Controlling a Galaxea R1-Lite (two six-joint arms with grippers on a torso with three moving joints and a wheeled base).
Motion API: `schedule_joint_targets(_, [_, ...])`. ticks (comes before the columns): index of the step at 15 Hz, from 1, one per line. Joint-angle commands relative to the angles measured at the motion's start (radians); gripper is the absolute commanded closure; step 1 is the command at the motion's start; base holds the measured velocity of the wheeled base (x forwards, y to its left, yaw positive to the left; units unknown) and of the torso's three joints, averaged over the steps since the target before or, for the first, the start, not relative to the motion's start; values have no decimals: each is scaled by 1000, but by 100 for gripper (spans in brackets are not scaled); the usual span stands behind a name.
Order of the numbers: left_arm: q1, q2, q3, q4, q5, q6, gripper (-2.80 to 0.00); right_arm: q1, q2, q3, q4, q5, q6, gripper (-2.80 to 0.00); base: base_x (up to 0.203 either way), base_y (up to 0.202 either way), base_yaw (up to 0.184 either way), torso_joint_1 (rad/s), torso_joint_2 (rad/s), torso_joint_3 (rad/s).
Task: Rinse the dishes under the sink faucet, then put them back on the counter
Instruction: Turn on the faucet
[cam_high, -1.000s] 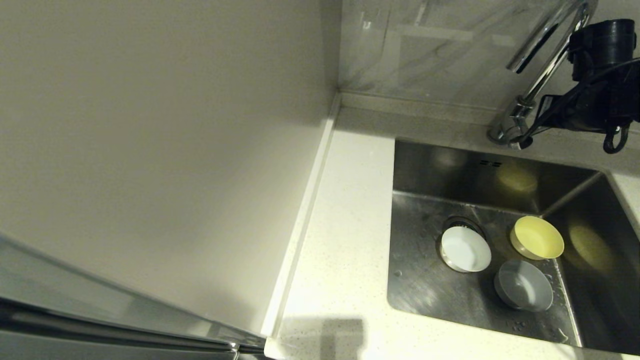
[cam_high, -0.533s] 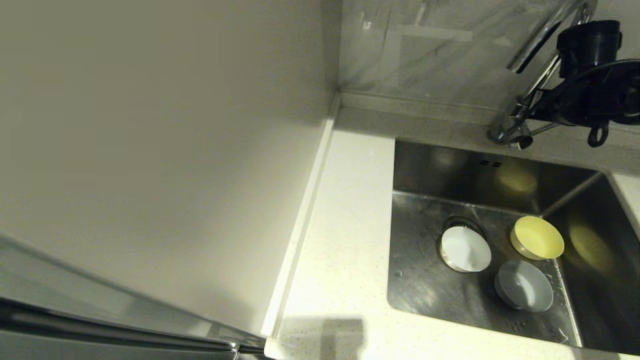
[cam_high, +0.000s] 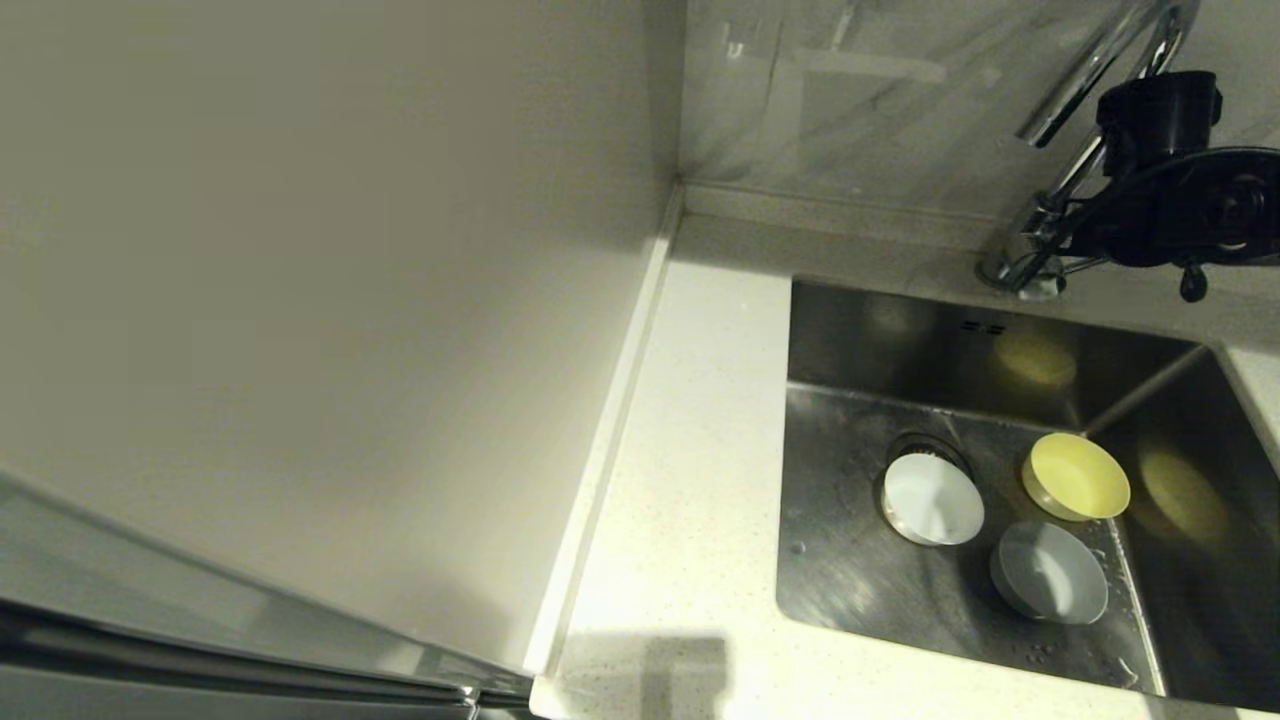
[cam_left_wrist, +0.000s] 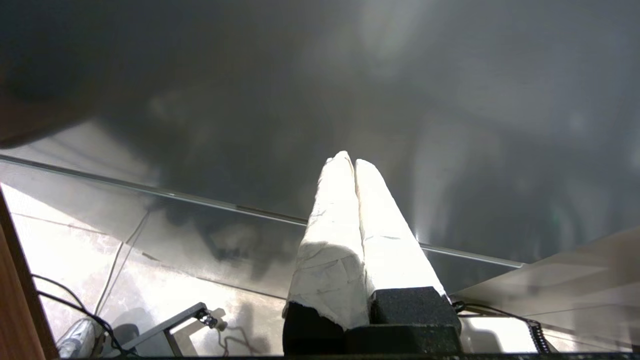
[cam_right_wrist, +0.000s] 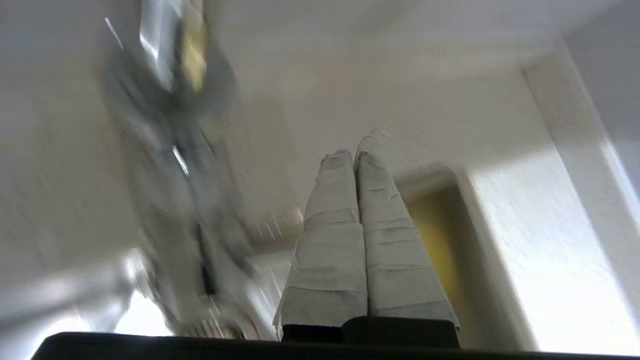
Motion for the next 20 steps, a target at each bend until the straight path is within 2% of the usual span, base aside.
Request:
schedule_joint_targets(1, [1,-3,0,-1,0,-1,0,-15,-55,3,105,15,5,0,0,0,0,0,0,0])
schedule_joint_targets(3, [0,-3,0,-1,0,-1,0,-29,-67,13,139,24,10,0,0,0,0,0,0,0])
schedule_joint_targets(7, [1,-3,0,-1,0,-1,0,-37,-113,5,135,65,100,0,0,0,0,0,0,0])
schedule_joint_targets(9, [1,-4,0,-1,0,-1,0,-66,-153,17,136,63,117,0,0,0,0,0,0,0])
schedule_joint_targets(12, [1,-3,0,-1,0,-1,0,-168,-255,133,132,64,122,0,0,0,0,0,0,0])
schedule_joint_targets(15, [1,-3,0,-1,0,-1,0,-312,-359,308,71,90,123,0,0,0,0,0,0,0])
schedule_joint_targets(16, [1,-3,0,-1,0,-1,0,-354,-411,381,60,160,125,0,0,0,0,0,0,0])
schedule_joint_targets(17, [0,-3,0,-1,0,-1,0,-384,-472,453,64,286,136,0,0,0,0,0,0,0])
schedule_joint_targets(18, [1,-3,0,-1,0,-1,0,-406,-535,505,91,429,147,0,0,0,0,0,0,0])
schedule_joint_targets(20, [1,-3,0,-1,0,-1,0,-450,-675,576,232,761,158,0,0,0,0,0,0,0])
